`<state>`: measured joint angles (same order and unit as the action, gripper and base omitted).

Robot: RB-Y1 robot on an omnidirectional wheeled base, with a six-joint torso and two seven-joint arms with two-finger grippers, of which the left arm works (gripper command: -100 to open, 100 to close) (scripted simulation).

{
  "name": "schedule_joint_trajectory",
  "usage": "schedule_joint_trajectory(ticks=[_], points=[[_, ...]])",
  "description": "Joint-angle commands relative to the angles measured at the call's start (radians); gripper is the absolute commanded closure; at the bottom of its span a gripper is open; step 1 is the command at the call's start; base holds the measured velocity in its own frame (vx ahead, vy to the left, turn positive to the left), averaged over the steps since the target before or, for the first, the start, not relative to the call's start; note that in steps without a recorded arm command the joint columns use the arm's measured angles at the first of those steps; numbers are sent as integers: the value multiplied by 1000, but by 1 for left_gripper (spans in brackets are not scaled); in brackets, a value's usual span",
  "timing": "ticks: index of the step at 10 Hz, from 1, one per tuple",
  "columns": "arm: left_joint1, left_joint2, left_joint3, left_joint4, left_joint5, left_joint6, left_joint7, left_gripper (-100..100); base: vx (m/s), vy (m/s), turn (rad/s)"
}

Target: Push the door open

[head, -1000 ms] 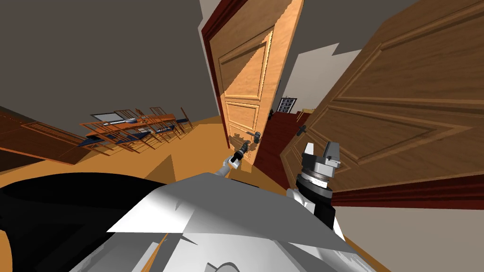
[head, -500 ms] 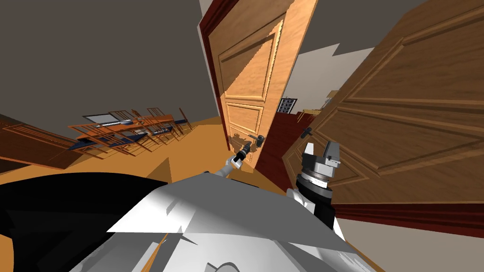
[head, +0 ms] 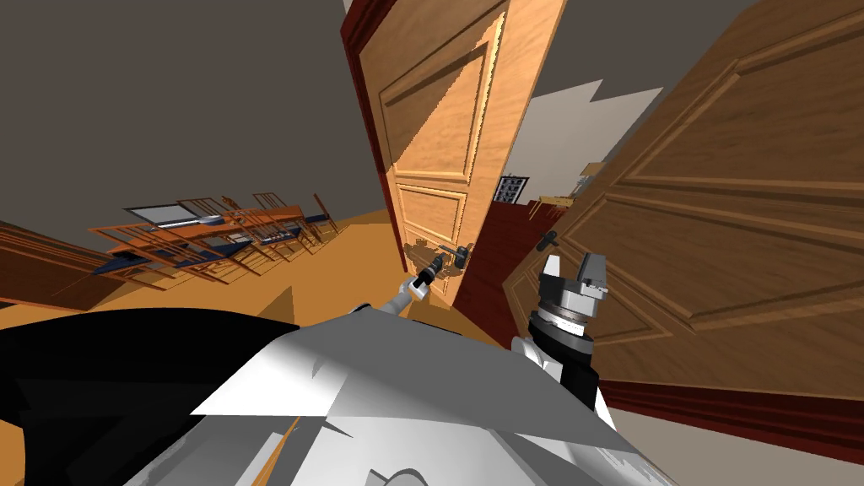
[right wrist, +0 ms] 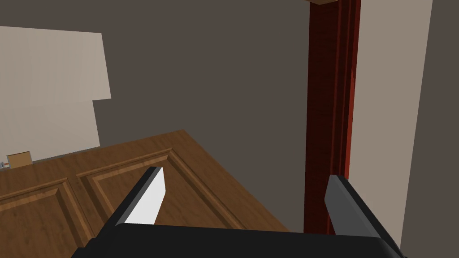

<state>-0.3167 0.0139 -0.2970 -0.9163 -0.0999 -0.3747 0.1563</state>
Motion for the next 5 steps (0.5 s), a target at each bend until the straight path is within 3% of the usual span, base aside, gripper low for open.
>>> schedule_joint_trajectory(ticks=[1,4,5], points=[[3,6,2,-8,1,6,1,-100,222,-102,-23],[-1,-26,9,-2,3,5,-2,-100,184,-93,-22],[-3,-50,12,1,4,5,-2,-100,168,-83,-27]])
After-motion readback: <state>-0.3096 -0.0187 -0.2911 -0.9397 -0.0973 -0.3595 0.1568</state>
